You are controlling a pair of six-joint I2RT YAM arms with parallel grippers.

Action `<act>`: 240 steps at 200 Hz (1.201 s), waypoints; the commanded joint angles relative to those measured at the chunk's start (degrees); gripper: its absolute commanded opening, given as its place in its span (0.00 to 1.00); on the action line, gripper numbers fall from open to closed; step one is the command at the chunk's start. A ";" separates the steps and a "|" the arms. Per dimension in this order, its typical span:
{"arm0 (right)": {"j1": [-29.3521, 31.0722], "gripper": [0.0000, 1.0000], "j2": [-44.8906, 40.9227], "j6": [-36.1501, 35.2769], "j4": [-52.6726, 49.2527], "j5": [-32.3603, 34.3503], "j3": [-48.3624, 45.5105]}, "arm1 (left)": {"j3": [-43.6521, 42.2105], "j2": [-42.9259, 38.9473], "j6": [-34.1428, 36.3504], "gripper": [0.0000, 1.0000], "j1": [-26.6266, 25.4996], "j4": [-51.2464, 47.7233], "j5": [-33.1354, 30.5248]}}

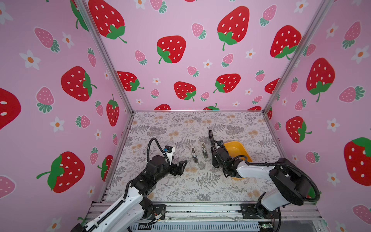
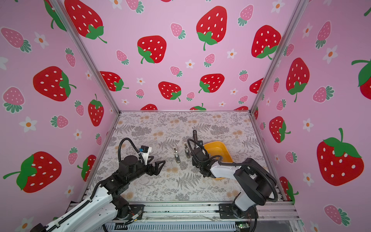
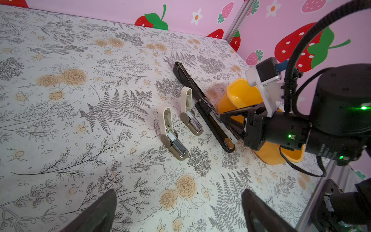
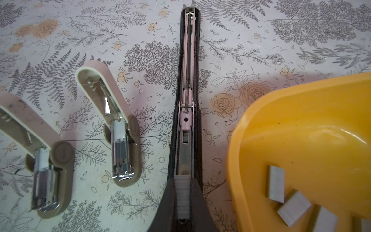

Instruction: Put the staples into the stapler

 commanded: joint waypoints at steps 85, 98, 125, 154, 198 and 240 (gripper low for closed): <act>-0.12 0.21 0.91 -0.33 -3.05 -1.17 -0.42 | 3.36 0.43 0.82 0.98 -0.54 -0.69 -1.00; -0.05 0.24 0.47 -0.50 -3.23 -1.25 -0.22 | 3.36 0.52 0.86 0.98 -0.57 -0.71 -1.04; -0.06 0.30 -1.06 -0.75 -3.83 -1.83 0.01 | 3.44 0.61 0.87 0.98 -0.75 -0.79 -1.10; 0.38 0.30 -4.08 -1.02 -5.70 -2.06 0.72 | 3.44 0.60 1.00 0.98 -0.78 -0.77 -1.25; 2.00 0.31 -12.48 -1.94 -9.03 -1.88 1.96 | 3.39 1.25 1.54 0.98 -0.86 0.10 -1.97; 2.05 0.34 -23.22 -4.05 -10.38 -0.53 0.97 | 3.47 3.08 2.64 0.99 -0.99 1.28 -4.24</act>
